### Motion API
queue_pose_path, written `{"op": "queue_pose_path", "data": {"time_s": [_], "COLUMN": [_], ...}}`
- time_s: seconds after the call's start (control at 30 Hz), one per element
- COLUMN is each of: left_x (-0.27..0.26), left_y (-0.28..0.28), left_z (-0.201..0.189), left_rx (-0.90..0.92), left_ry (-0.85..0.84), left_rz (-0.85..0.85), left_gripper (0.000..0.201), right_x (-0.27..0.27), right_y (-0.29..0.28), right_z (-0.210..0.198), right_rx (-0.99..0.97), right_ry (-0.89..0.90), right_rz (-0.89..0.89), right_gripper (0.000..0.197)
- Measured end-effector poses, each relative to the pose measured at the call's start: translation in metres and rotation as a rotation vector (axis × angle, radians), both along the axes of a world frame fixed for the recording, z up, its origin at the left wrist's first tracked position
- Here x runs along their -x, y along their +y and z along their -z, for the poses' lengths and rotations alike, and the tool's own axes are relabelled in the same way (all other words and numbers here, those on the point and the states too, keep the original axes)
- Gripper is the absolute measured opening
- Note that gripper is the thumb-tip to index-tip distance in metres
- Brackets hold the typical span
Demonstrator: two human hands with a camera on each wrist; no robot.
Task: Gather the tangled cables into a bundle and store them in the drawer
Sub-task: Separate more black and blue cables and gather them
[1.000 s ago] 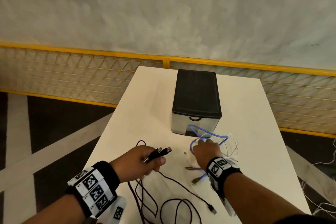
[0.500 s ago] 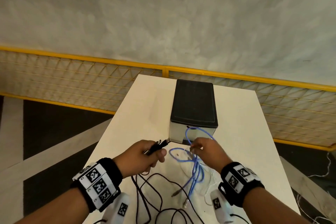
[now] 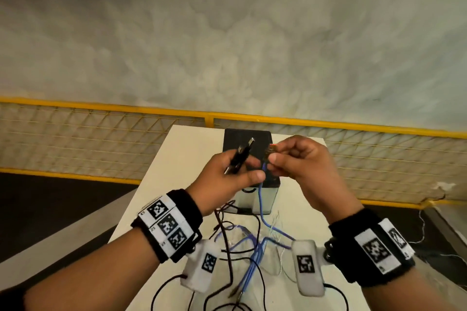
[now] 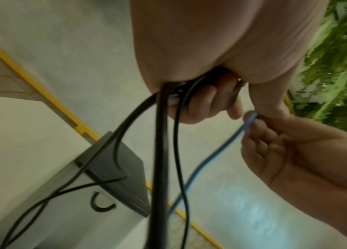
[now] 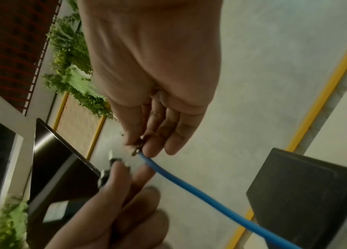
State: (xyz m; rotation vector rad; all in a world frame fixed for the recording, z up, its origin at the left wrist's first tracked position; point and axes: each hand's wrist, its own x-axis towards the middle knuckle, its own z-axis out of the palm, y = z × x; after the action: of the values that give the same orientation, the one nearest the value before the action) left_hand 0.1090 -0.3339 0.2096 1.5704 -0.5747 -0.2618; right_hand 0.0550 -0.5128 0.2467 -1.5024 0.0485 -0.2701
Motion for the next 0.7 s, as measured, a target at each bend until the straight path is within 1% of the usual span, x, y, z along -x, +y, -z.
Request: {"op": "queue_pose_path", "data": {"time_s": [0.07, 0.13, 0.2, 0.23, 0.27, 0.33, 0.37, 0.43, 0.47, 0.53, 0.6, 0.67, 0.7], "left_x": [0.003, 0.004, 0.002, 0.003, 0.003, 0.005, 0.007, 0.013, 0.015, 0.019, 0.022, 0.026, 0.03], "left_y": [-0.012, -0.018, -0.018, -0.018, -0.017, -0.014, -0.012, -0.009, -0.007, -0.001, 0.007, 0.013, 0.016], "left_z": [-0.006, -0.007, -0.001, 0.0, 0.002, 0.005, 0.006, 0.01, 0.012, 0.017, 0.023, 0.029, 0.031], "left_rx": [0.039, 0.04, 0.004, -0.015, -0.028, -0.027, -0.023, -0.013, -0.012, -0.014, -0.013, 0.018, 0.047], "left_ry": [-0.052, -0.091, -0.103, -0.09, -0.077, -0.054, -0.029, 0.044, 0.074, 0.094, 0.1, 0.122, 0.138], "left_rz": [0.029, -0.016, -0.072, -0.1, -0.125, -0.138, -0.128, -0.091, -0.071, -0.058, -0.054, -0.001, 0.034], "left_gripper": [0.02, 0.021, 0.01, 0.005, 0.006, 0.01, 0.015, 0.021, 0.021, 0.017, 0.019, 0.025, 0.028], "right_x": [0.002, 0.004, 0.008, 0.009, 0.011, 0.016, 0.018, 0.021, 0.023, 0.024, 0.021, 0.015, 0.012], "right_y": [0.008, 0.013, 0.013, 0.011, 0.011, 0.014, 0.018, 0.028, 0.034, 0.044, 0.047, 0.047, 0.046], "right_z": [-0.004, -0.004, 0.004, 0.014, 0.025, 0.051, 0.065, 0.085, 0.091, 0.1, 0.106, 0.109, 0.109], "right_rx": [-0.013, 0.018, 0.017, -0.018, -0.062, -0.098, -0.076, -0.036, -0.039, -0.144, -0.342, -0.494, -0.553], "right_ry": [-0.025, -0.027, 0.029, 0.111, 0.236, 0.514, 0.613, 0.71, 0.74, 0.787, 0.823, 0.843, 0.839], "right_rz": [0.01, 0.038, 0.08, 0.106, 0.112, 0.036, -0.017, -0.09, -0.109, -0.131, -0.116, -0.074, -0.066], "right_gripper": [0.018, 0.014, 0.011, 0.015, 0.023, 0.04, 0.046, 0.051, 0.052, 0.054, 0.053, 0.043, 0.034]}}
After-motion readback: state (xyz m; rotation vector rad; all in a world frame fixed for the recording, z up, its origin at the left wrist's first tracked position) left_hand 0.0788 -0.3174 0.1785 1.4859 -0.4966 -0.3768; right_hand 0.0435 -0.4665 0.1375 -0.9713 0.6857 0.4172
